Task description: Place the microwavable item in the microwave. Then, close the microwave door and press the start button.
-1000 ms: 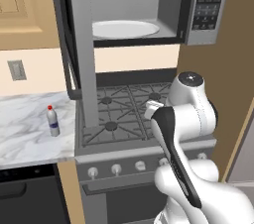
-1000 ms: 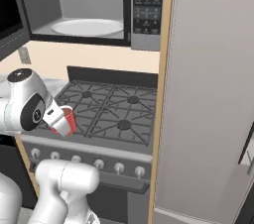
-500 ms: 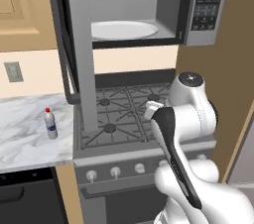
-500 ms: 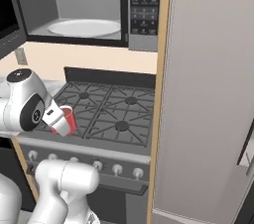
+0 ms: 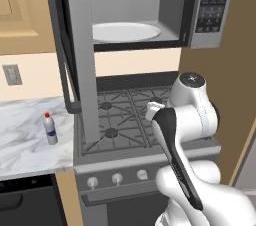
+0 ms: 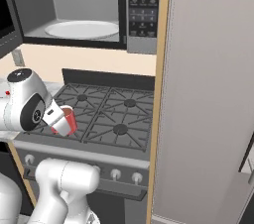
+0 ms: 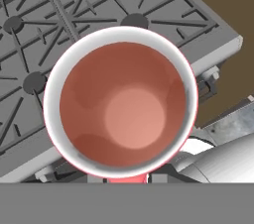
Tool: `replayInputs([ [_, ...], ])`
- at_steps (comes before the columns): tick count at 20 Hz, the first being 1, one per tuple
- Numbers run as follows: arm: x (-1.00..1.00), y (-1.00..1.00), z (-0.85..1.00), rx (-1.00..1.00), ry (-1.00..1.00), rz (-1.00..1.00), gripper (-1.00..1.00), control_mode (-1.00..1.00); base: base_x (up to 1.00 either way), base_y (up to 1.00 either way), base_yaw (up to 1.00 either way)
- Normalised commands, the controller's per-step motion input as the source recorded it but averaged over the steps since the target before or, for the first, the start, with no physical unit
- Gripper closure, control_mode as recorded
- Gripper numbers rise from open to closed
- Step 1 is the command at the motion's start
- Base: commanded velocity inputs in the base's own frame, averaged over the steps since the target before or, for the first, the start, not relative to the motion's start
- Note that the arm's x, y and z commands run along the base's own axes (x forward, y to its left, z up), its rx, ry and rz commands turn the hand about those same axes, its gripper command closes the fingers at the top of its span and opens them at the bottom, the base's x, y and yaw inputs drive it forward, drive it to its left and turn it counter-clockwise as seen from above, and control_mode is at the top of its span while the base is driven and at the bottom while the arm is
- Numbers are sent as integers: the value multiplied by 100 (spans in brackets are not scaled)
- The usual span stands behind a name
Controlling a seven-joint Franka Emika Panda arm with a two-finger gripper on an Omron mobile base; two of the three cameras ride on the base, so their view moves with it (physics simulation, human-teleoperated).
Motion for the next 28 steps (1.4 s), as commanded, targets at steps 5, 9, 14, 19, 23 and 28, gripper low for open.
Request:
replayInputs([
  [5, 0, 0, 0, 0, 0, 0, 100, 100, 9, 0, 0],
  [9, 0, 0, 0, 0, 0, 0, 100, 100, 3, -3, 0],
  [14, -1, -7, 40, 0, -7, 0, 100, -100, 0, 0, 0],
  [19, 0, -1, 90, -2, -14, 1, 100, -100, 0, 0, 0],
  [23, 0, 0, 90, -5, -16, 8, 100, -100, 0, 0, 0],
  [28, 7, 1, 69, -8, -13, 3, 100, -100, 0, 0, 0],
])
